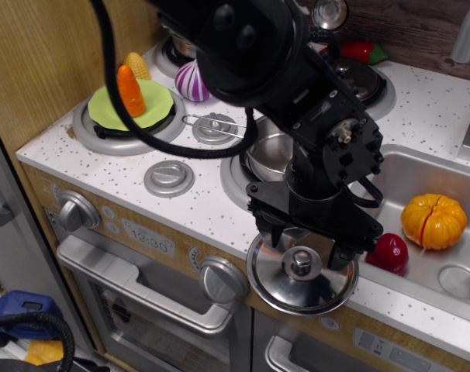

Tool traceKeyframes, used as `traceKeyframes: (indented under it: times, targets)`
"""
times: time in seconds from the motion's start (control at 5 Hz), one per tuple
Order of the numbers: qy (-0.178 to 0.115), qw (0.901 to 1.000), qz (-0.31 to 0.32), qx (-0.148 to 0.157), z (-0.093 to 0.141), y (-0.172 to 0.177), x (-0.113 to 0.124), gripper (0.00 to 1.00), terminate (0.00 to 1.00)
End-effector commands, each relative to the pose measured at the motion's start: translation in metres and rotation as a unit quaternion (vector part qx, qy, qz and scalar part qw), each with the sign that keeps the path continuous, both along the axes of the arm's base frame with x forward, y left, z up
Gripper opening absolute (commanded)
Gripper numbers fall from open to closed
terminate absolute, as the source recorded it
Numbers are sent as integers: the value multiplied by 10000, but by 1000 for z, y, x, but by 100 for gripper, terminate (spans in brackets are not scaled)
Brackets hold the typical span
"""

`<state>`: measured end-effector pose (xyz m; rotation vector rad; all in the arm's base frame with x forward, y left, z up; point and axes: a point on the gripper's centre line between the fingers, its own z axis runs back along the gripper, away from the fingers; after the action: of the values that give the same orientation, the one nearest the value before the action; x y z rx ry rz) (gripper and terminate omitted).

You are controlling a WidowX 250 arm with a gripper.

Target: Put lid on pot or pan

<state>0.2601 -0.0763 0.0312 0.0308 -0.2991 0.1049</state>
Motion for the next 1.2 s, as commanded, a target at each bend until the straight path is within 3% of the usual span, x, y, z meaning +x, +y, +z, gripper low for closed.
traceKeyframes:
  times: [0.0, 0.8, 1.0]
  targets:
    - [0, 10000, 0, 0, 0, 0, 0, 100, 0]
    - [-189, 9995, -141, -218, -22, 9, 9, 100, 0]
    - [-210, 9993, -87, -305, -27, 9, 8, 0, 0]
